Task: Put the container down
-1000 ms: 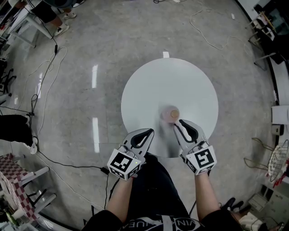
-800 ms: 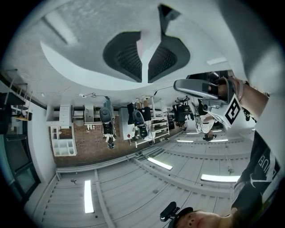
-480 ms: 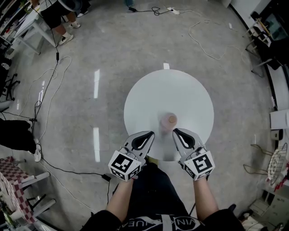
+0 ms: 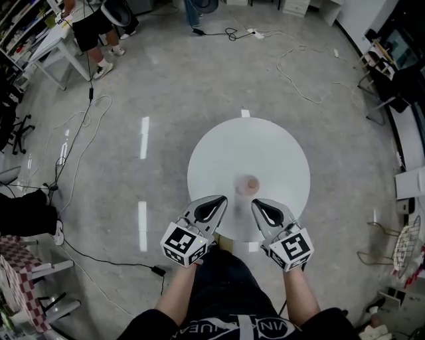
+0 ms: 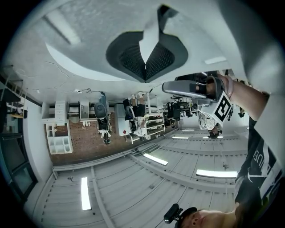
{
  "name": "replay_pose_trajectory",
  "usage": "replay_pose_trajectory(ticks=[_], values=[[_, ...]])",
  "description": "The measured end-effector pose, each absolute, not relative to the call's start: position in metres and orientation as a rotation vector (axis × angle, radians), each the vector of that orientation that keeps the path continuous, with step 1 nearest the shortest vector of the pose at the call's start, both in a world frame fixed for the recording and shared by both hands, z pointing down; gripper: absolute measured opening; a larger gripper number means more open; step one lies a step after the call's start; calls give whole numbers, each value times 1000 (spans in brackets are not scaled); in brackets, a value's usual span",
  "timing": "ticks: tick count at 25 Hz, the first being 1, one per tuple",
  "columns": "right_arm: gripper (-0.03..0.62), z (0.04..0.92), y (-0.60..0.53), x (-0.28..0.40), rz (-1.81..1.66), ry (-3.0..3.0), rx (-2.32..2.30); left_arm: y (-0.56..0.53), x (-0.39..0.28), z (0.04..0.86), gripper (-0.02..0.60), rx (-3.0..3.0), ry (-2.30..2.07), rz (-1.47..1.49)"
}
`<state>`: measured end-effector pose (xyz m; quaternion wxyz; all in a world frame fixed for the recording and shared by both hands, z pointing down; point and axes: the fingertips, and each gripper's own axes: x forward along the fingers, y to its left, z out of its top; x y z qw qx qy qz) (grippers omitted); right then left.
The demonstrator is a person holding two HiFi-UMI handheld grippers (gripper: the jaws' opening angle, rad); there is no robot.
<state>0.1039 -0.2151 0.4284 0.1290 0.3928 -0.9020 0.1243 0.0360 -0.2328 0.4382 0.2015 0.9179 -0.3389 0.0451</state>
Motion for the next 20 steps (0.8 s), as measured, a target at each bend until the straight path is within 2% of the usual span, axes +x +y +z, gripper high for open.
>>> replay_pose_trajectory(ticks=[20], values=[[6, 359, -222, 104, 283, -2688, 1202, -240, 23, 375, 14, 2633, -992, 31]])
